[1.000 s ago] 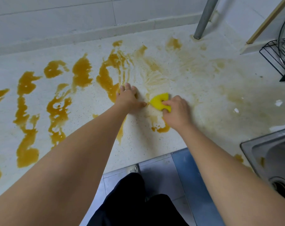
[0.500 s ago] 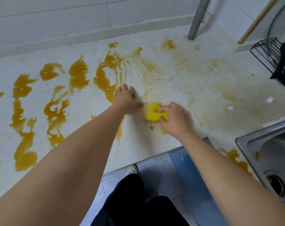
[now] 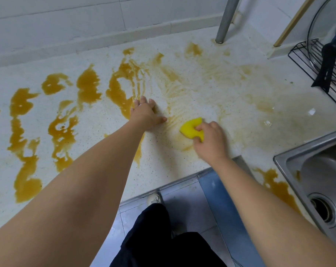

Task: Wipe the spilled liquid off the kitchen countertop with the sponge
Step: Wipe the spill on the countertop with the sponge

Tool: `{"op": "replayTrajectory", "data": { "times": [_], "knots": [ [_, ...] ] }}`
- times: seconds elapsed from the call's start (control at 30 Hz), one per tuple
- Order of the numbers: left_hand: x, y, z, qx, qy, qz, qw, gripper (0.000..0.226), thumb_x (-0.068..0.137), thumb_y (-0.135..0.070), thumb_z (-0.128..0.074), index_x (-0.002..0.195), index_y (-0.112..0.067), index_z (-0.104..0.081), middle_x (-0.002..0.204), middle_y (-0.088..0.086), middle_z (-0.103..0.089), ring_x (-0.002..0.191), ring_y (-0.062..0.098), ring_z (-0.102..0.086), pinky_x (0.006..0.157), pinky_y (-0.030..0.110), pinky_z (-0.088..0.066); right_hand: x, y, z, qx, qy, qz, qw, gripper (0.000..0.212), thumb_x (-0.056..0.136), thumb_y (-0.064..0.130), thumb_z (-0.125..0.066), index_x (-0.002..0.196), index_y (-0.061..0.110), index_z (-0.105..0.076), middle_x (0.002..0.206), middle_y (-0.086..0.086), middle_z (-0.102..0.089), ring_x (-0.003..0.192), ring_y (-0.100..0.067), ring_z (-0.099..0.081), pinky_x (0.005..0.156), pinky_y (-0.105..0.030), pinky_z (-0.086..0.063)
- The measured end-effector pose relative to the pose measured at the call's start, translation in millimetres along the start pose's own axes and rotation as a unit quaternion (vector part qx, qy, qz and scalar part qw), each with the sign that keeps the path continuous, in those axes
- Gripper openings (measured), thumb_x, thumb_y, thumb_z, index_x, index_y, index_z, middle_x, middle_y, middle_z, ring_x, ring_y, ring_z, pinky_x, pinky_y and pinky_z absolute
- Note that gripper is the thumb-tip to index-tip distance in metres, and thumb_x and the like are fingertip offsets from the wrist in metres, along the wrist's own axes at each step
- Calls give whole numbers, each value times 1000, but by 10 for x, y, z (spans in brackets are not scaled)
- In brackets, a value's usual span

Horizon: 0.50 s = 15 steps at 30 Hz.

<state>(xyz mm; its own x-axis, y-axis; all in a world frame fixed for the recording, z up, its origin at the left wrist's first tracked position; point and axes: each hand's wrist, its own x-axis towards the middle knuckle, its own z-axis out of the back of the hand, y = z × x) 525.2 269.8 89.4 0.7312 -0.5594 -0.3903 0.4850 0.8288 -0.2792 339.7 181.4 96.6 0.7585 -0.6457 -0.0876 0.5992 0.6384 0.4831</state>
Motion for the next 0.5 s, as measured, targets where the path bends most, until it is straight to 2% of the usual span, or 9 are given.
{"op": "replayTrajectory", "data": {
  "times": [0.07, 0.13, 0.2, 0.27, 0.3, 0.37, 0.43, 0.47, 0.5],
  "knots": [
    [3, 0, -6, -3, -1, 1, 1000, 84, 84, -52, -60, 149, -14, -21, 159, 10, 0, 146, 32, 1, 118, 46, -10, -96, 123, -131, 23, 66, 96, 993, 31, 86, 14, -54, 117, 11, -57, 111, -5, -47, 96, -19, -46, 81, -26, -39],
    [6, -3, -5, -3, -2, 2, 1000, 83, 84, -52, -60, 148, -14, -23, 158, 10, -3, 145, 32, -2, 118, 46, -13, -94, 65, -101, -20, 60, 131, 989, 30, 87, 15, -52, 117, 16, -56, 106, -4, -48, 91, -18, -47, 74, -27, -40],
    [5, -17, 3, -2, 0, 3, 1000, 80, 84, -51, -60, 147, -14, -26, 158, 11, -6, 144, 33, -5, 117, 47, -16, 42, -148, 53, -75, -1, 35, 997, 31, 88, 15, -50, 119, 18, -54, 109, -6, -51, 91, -19, -48, 71, -27, -39],
    [-7, -45, 6, -7, -1, 10, 1000, 80, 84, -51, -61, 146, -14, -28, 158, 11, -5, 145, 33, -4, 117, 47, -15, 113, -305, 178, -81, -58, -98, 990, 32, 88, 13, -50, 119, 13, -53, 116, -13, -51, 101, -27, -50, 78, -33, -41],
    [-10, -68, 0, -11, -2, 18, 1000, 81, 83, -52, -61, 147, -15, -27, 158, 11, -3, 145, 33, -2, 118, 47, -13, 105, -292, 162, -82, -65, -104, 989, 32, 88, 15, -50, 119, 11, -52, 118, -15, -49, 105, -30, -49, 83, -35, -41],
    [6, -145, -14, -14, -6, 26, 1000, 85, 83, -54, -61, 148, -14, -23, 159, 11, -1, 145, 33, 2, 118, 48, -12, 43, -149, 15, -96, -37, 2, 995, 34, 87, 21, -51, 119, 10, -52, 118, -13, -48, 108, -30, -46, 90, -38, -38],
    [36, -260, -21, 6, -9, 9, 1000, 85, 85, -53, -59, 149, -12, -21, 158, 12, -1, 145, 35, 2, 118, 49, -11, -46, -89, -103, -96, -6, 100, 990, 35, 87, 20, -51, 121, 13, -51, 115, -10, -48, 108, -28, -45, 91, -35, -34],
    [51, -321, -14, 15, -8, -6, 1000, 84, 86, -52, -58, 150, -13, -19, 158, 13, 1, 145, 35, 3, 118, 49, -9, -11, -134, -62, -108, -7, 107, 988, 36, 86, 17, -51, 122, 14, -51, 113, -9, -49, 106, -27, -45, 89, -34, -34],
    [69, -386, -6, 18, -3, -20, 1000, 84, 87, -51, -58, 151, -15, -17, 159, 12, 4, 145, 34, 5, 118, 48, -7, 62, -227, 26, -122, -19, 71, 990, 37, 86, 14, -50, 123, 15, -50, 113, -9, -50, 105, -27, -47, 87, -34, -36]
  ]
}}
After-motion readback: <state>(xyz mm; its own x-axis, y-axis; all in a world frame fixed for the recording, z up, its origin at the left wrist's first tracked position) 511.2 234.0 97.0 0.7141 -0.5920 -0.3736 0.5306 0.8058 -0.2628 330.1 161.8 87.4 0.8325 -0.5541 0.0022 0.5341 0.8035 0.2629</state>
